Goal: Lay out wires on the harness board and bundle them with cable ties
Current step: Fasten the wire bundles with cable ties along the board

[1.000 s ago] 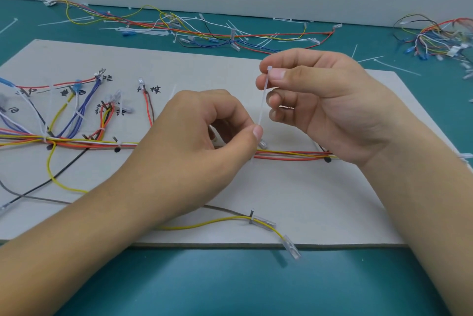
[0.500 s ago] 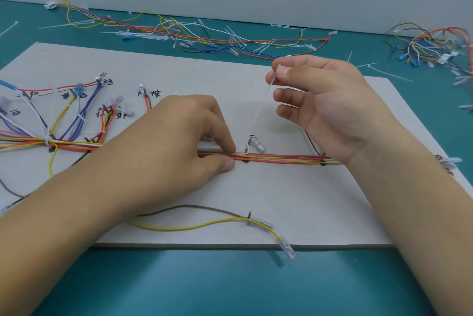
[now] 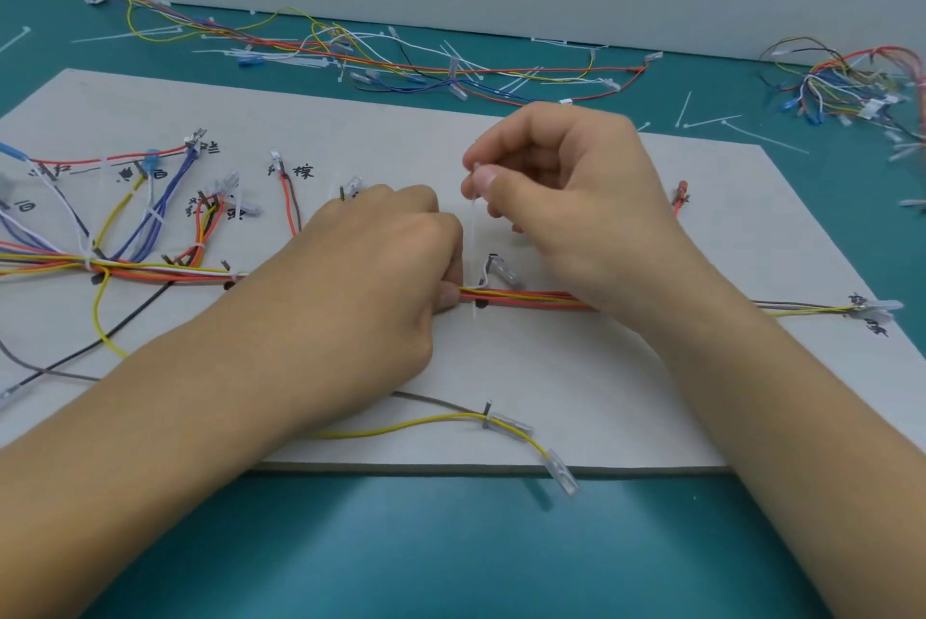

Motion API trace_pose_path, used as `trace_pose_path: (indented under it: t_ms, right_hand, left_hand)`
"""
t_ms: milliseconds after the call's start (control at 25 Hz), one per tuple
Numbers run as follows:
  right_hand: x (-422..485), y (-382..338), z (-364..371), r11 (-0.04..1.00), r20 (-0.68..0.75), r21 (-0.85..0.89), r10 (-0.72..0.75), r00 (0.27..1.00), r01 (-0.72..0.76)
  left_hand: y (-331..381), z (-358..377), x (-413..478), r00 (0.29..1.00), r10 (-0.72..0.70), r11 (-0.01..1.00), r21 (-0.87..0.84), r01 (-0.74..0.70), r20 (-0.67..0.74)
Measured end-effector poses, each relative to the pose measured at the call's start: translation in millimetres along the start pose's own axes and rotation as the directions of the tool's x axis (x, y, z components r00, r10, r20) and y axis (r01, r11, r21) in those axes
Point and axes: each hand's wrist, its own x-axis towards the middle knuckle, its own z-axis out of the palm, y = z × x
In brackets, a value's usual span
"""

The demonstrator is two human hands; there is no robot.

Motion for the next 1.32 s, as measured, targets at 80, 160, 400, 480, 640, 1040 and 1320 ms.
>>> trace_pose_path:
  t_ms: [80,160,400,480,640,1040,1320]
  right_hand:
    - [-1,3,2,0.995,0.092,-0.087,-0.041,0.995,0.049]
    - [-2,5,1,0.985,0.158,-0.148,-0.065,0.985,0.088]
    - [-2,8,1,0.980,0.215,-0.169,-0.071,0.974,0.109]
    - [-2,9,0,0.981,0.209,-0.163,-0.066,0.976,0.101]
    - [-2,10,-2,0.981,0.211,-0.178,-0.039,0.977,0.078]
    - [-4,8,-2,0.973,0.215,-0.220,-0.026,0.976,0.075]
    - [-3,9,-2,0.969,0.221,-0.233,-0.030,0.975,0.083]
  left_hand:
    - [1,2,0,1.000,-0.007,0.999,0.032,0.007,-0.010]
    - [0,3,0,1.000,-0.006,1.000,0.017,0.007,-0.018]
    - [-1,-3,-5,0.990,0.055,0.985,-0.154,-0.075,-0.128]
    - [3,-2,-8,0.991,0.104,0.978,-0.171,-0.118,-0.089]
    - [6,2,-10,0.993,0.097,0.975,-0.196,-0.109,-0.073]
    - [14,1,-9,0.998,-0.010,0.984,-0.178,-0.001,-0.061]
    - [14,0,-12,0.999,0.032,0.983,-0.182,-0.034,-0.015]
